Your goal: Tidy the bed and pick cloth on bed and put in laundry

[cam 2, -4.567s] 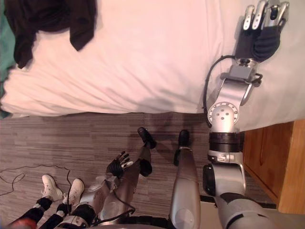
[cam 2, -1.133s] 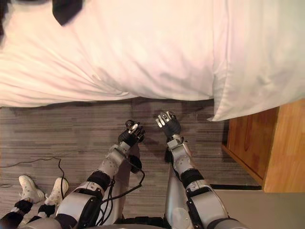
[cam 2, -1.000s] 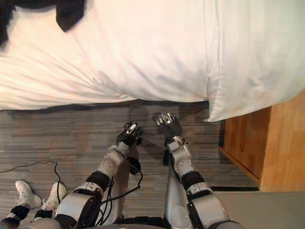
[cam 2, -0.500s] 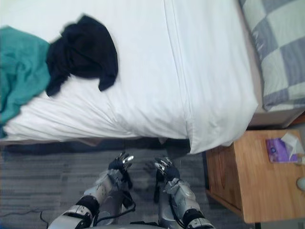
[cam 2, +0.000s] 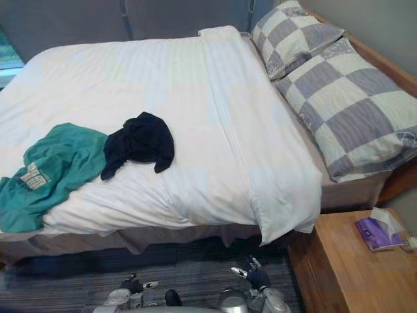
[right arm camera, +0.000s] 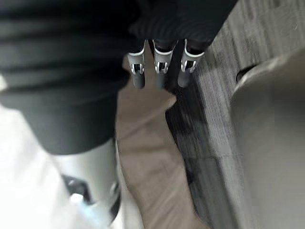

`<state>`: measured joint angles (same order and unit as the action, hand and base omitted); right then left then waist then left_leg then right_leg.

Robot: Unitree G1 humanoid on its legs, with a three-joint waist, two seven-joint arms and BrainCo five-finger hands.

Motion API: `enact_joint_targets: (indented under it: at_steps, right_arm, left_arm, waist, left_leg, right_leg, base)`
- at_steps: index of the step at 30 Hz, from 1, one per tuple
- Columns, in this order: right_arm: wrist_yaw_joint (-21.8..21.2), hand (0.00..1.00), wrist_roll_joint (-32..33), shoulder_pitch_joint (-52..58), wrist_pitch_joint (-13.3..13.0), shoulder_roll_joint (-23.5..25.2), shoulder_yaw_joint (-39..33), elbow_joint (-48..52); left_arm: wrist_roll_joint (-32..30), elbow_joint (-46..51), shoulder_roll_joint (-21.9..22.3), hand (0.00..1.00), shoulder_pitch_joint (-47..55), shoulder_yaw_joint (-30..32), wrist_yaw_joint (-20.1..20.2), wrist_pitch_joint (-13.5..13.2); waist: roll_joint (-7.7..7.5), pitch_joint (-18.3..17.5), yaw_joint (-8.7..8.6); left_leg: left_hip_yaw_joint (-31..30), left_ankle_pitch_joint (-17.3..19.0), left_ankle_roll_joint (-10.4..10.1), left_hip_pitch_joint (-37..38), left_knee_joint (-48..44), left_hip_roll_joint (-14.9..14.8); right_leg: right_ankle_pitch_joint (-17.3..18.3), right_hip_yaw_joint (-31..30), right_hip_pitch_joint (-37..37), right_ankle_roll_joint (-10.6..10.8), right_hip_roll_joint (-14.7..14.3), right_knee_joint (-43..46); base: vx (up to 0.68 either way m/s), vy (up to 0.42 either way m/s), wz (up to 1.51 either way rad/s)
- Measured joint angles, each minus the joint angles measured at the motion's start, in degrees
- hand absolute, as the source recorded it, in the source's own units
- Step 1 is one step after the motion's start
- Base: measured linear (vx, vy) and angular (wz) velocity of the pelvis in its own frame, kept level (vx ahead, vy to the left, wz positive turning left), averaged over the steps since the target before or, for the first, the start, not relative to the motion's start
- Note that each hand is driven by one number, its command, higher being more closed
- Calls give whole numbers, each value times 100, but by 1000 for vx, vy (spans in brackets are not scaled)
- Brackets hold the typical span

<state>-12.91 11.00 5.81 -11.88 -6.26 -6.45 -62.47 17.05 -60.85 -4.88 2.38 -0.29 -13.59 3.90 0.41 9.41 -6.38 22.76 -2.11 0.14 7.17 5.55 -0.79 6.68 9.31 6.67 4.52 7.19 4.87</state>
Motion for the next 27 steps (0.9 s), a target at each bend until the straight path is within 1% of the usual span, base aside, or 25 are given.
enact_joint_targets:
  at_steps: [2,3,4,5,6,7,8,9,10,11,12,13,14,15,16,17,18,19,20,21,23,24,25,26,27]
  right_arm:
    - [-27,0,-122,75,48,-37,5,3]
    - [-34,0,-219,87,106,-61,16,30]
    - [-35,0,-230,104,147,-78,25,29]
    - [-35,0,-236,112,190,-101,56,39]
    - [-34,0,-230,133,264,-146,131,74]
    - [-33,0,-227,161,298,-168,138,94]
    - [-13,0,-218,241,364,-189,112,178]
    - [2,0,-225,329,429,-184,113,359]
    - [3,0,-237,351,448,-169,111,431]
    - [14,0,-324,395,457,-149,61,508]
    - [22,0,-370,427,455,-141,11,565]
    - [28,0,-401,468,456,-156,-58,654]
    - [33,0,-438,491,458,-156,-220,730]
    - [49,0,-448,444,468,-125,-351,714]
    - [88,0,-455,440,464,122,-483,660]
    - [172,0,-484,484,472,278,-593,594]
    - [212,0,-502,530,467,321,-701,560]
    - [241,0,-469,567,440,407,-732,512]
    - [267,0,-430,597,429,401,-742,498]
    - [269,0,-395,642,402,377,-750,497]
    - [264,0,-367,643,349,283,-750,422]
    - [261,0,-367,607,340,268,-748,379]
    - [228,0,-355,538,339,232,-708,344]
    - [163,0,-316,445,338,255,-553,315]
    - [89,0,-309,408,337,203,-422,313]
  left_arm:
    - [111,3,8,0,62,288,-153,-47]
    - [151,4,11,0,131,524,-223,-78]
    - [160,6,25,0,192,621,-243,-88]
    - [159,53,43,0,233,865,-263,-128]
    - [107,110,72,0,262,1091,-242,-222]
    - [43,120,120,0,299,1266,-224,-287]
    - [9,161,174,0,364,1501,-171,-371]
    - [-33,163,190,0,472,1659,-167,-463]
    - [-40,161,195,0,506,1707,-165,-494]
    - [-39,159,210,0,540,1744,-166,-545]
    - [-39,160,224,0,551,1776,-164,-562]
    - [-37,169,270,0,554,1837,-160,-567]
    - [-81,229,359,0,554,1838,-154,-571]
    - [-88,306,444,0,513,1879,-138,-590]
    - [-285,423,370,0,529,1872,-131,-640]
    - [-513,476,356,0,530,1867,-134,-685]
    - [-643,504,357,0,533,1861,-132,-707]
    - [-873,502,310,0,523,1826,-120,-711]
    - [-1156,437,270,0,521,1746,-113,-712]
    - [-1292,368,249,0,519,1645,-108,-726]
    - [-1440,295,201,0,560,1381,-56,-835]
    - [-1436,277,151,0,572,1255,-51,-854]
    - [-1434,264,52,0,569,1077,-39,-856]
    - [-1437,128,-93,0,524,746,3,-806]
    - [-1433,44,-142,0,470,571,8,-777]
  waist:
    - [-31,20,32]
    - [-13,46,77]
    - [5,57,85]
    - [20,65,108]
    - [-20,87,123]
    - [-40,124,163]
    - [12,124,259]
    - [16,104,292]
    - [10,102,267]
    - [3,93,261]
    - [6,83,262]
    - [34,38,263]
    - [120,-29,258]
    - [19,-13,290]
    - [-175,-74,344]
    - [-319,-177,348]
    - [-360,-216,371]
    - [-437,-265,413]
    - [-424,-336,393]
    - [-382,-374,386]
    - [-262,-458,404]
    - [-254,-465,410]
    - [-240,-471,399]
    - [-184,-464,295]
    - [-158,-455,242]
  left_leg:
    - [-4,106,20,-130,-280,2]
    - [-95,389,-27,-473,-966,-73]
    - [-142,522,-53,-675,-1344,-129]
    - [-154,634,-157,-961,-1903,-207]
    - [-154,717,-238,-1178,-2309,-270]
    - [-51,962,-243,-1241,-2655,-388]
    - [204,1293,-42,-1232,-3265,-776]
    - [245,1522,-101,-1112,-3688,-1220]
    - [245,1548,-135,-1015,-3677,-1391]
    - [242,1524,-172,-831,-3437,-1670]
    - [244,1491,-176,-716,-3227,-1833]
    - [338,1236,-88,-535,-2708,-2151]
    - [435,774,-104,-453,-2246,-2330]
    - [490,736,-623,-422,-2151,-2086]
    - [507,752,-581,-452,-2048,-1753]
    - [487,785,-746,-505,-2010,-1615]
    - [469,867,-985,-525,-2079,-1549]
    - [448,997,-1024,-522,-2186,-1399]
    - [447,1094,-957,-465,-2193,-1314]
    - [469,1116,-932,-399,-2140,-1287]
    - [668,1053,-856,-132,-1805,-1236]
    - [754,1009,-830,-51,-1678,-1210]
    - [808,935,-808,13,-1553,-1225]
    - [820,803,-799,30,-1350,-1302]
    - [822,712,-797,44,-1223,-1326]
  right_leg:
    - [29,69,-5,28,105,47]
    - [42,153,-31,15,169,122]
    - [44,220,-31,5,193,139]
    - [55,343,-19,-13,240,173]
    - [58,490,-28,-46,348,217]
    - [57,586,-41,-46,383,237]
    - [76,575,-15,-57,392,308]
    - [86,528,-22,-11,473,362]
    - [78,462,-43,32,529,379]
    - [57,377,-124,137,640,413]
    - [60,338,-171,198,702,440]
    - [30,308,-320,372,849,535]
    - [22,315,-463,605,962,648]
    - [41,219,-530,733,1146,732]
    - [97,-27,-585,804,1227,799]
    - [105,107,-482,692,1254,708]
    - [-2,216,-394,685,1376,606]
    - [-146,263,-304,713,1551,543]
    - [-380,337,-250,596,1639,543]
    - [-579,446,-226,458,1655,551]
    - [-1067,1001,-283,40,1637,588]
    - [-1032,1115,-374,-24,1605,690]
    - [-777,1082,-507,96,1394,877]
    - [-307,963,-627,196,801,926]
    - [-97,894,-590,175,366,664]
  base:
    - [60,46,25]
    - [40,39,34]
    - [33,26,52]
    - [-7,28,59]
    - [2,30,53]
    - [61,-2,20]
    - [194,-80,-13]
    - [230,-114,-20]
    - [219,-144,-20]
    - [151,-103,-10]
    - [153,-78,-2]
    - [126,-28,23]
    - [82,118,32]
    - [59,213,39]
    - [61,236,37]
    - [83,189,38]
    - [78,207,32]
    - [45,269,21]
    - [39,259,16]
    - [46,242,1]
    - [62,194,-29]
    - [55,46,-48]
    - [59,-168,-38]
    - [64,-307,-19]
    - [60,-364,-7]
